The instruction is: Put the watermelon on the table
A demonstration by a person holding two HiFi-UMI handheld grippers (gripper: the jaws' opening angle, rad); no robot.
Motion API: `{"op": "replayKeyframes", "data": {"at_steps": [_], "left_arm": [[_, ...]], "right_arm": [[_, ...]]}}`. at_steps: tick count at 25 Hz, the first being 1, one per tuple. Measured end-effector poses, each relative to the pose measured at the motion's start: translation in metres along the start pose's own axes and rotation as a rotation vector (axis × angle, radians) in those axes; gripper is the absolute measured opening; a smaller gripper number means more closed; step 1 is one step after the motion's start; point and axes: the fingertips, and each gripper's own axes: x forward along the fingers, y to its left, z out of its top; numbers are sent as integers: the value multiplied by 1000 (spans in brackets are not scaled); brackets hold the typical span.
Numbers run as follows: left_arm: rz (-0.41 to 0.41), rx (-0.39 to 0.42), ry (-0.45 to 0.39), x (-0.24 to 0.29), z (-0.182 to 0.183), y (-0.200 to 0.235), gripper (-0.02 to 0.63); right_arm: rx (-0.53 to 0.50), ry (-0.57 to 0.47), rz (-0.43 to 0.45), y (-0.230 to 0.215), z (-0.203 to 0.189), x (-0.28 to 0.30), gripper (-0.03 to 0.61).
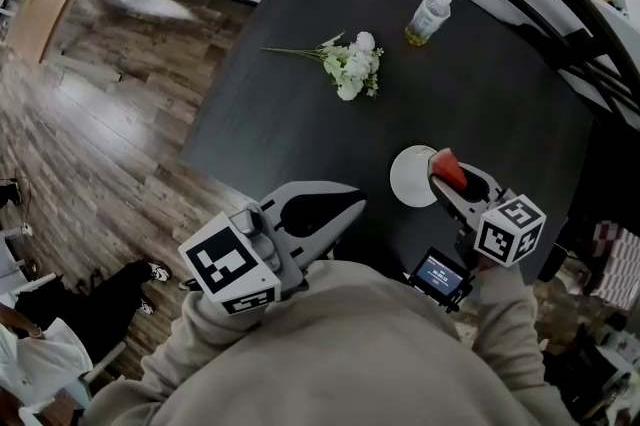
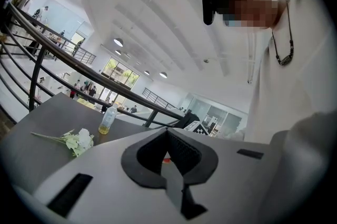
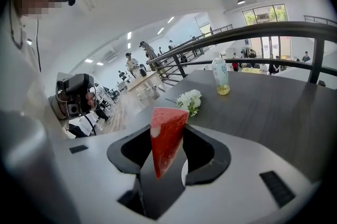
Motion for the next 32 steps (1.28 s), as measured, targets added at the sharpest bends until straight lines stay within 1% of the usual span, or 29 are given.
{"op": "replayKeyframes", "data": {"at_steps": [15,32], "left_arm": [[18,-25,12,-4,-12,6,5],[24,-46,33,-4,-23,13,5]], "right_arm": [[13,69,-1,-13,-27,17,186],[40,119,-18,-28,-51,34,186]]}}
